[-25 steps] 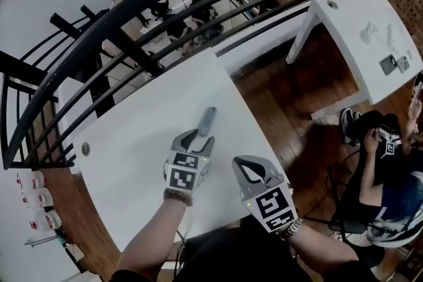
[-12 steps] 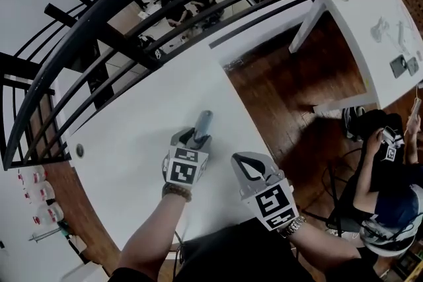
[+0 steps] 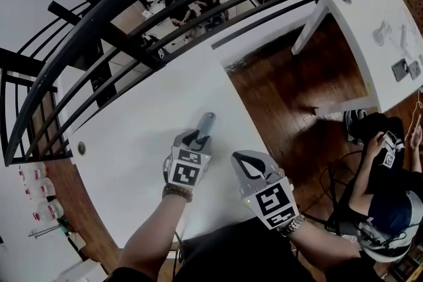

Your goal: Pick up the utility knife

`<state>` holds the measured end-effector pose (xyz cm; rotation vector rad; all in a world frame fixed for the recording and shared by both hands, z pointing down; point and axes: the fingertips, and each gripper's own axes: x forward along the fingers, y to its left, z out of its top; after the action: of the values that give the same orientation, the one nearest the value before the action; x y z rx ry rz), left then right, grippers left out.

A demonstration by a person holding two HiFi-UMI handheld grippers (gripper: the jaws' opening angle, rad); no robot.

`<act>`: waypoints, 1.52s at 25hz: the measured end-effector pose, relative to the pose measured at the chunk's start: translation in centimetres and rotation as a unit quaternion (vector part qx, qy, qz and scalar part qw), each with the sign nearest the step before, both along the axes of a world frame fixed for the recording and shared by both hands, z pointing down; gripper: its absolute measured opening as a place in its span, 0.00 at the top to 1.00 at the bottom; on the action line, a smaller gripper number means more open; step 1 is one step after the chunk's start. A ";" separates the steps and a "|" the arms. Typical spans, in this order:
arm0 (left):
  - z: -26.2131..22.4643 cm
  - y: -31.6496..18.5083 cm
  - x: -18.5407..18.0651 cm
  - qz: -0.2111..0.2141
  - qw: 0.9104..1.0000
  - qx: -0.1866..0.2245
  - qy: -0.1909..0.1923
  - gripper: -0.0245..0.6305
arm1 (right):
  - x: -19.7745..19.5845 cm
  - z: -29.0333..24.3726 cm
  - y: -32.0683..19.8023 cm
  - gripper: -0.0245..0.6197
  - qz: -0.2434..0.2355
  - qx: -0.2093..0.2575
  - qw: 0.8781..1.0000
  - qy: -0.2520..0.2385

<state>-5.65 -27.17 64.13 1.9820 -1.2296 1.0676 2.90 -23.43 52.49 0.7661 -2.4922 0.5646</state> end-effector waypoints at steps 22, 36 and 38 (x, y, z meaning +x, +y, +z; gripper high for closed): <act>-10.7 9.5 -3.6 -0.002 0.993 0.102 0.050 0.72 | -4.3 -5.6 9.4 0.97 0.010 0.056 0.998 0.000; -19.4 19.1 -7.4 0.048 0.977 0.190 0.088 0.72 | -8.4 -8.8 18.4 0.97 0.058 0.100 0.993 0.006; -20.3 20.1 -7.4 0.053 0.974 0.199 0.097 0.72 | -8.4 -9.2 19.1 0.97 0.066 0.104 0.992 0.007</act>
<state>-13.03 -7.03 43.84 2.4120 -1.3192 0.6901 -5.54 -4.32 43.33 1.0168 -2.5275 0.3455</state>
